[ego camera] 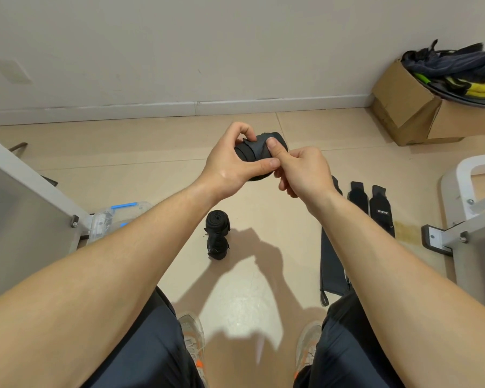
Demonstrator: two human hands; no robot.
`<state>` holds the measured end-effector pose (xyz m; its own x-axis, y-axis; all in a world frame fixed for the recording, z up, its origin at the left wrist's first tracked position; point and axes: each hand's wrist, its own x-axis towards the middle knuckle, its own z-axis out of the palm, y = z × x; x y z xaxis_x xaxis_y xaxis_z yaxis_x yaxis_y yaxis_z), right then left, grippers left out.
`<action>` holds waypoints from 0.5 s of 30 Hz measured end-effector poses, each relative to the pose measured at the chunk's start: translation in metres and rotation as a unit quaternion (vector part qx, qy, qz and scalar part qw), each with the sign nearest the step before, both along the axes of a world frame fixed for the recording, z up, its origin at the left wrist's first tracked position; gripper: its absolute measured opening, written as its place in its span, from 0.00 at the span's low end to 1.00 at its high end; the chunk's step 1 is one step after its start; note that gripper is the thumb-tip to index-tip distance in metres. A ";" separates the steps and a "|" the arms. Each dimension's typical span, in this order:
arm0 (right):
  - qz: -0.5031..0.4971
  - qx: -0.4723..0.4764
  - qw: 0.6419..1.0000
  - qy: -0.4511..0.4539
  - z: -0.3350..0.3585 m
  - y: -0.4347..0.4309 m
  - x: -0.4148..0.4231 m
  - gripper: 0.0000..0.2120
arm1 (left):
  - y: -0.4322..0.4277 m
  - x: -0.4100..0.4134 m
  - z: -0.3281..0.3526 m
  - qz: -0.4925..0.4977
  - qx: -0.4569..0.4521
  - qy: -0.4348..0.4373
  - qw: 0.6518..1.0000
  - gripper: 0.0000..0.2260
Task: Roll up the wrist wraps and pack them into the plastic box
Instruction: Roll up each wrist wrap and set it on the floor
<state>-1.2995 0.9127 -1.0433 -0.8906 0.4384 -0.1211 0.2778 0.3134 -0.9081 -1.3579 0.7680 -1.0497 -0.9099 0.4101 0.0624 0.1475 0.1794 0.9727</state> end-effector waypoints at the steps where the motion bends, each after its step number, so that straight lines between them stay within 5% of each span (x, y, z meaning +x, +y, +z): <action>1: -0.008 0.009 1.000 -0.013 0.000 0.001 0.000 0.30 | 0.000 0.002 0.000 -0.004 0.006 -0.014 1.000 0.21; 6: -0.096 0.013 0.995 -0.010 0.002 0.003 -0.001 0.29 | 0.008 0.008 0.004 -0.008 0.047 -0.083 0.995 0.10; 12: 0.015 -0.227 0.974 0.011 0.002 -0.013 -0.001 0.14 | 0.019 0.015 0.004 0.081 0.053 -0.099 0.990 0.07; 15: -0.022 -0.237 0.971 0.039 0.006 -0.021 -0.002 0.12 | 0.025 0.022 0.003 0.163 0.015 -0.069 0.984 0.09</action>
<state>-1.3018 0.8913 -1.0376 -0.8869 0.3871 -0.2519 0.2069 -0.1546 -0.9661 -1.3358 0.7928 -1.0471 -0.9934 0.0957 -0.0630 -0.0464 0.1659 0.9850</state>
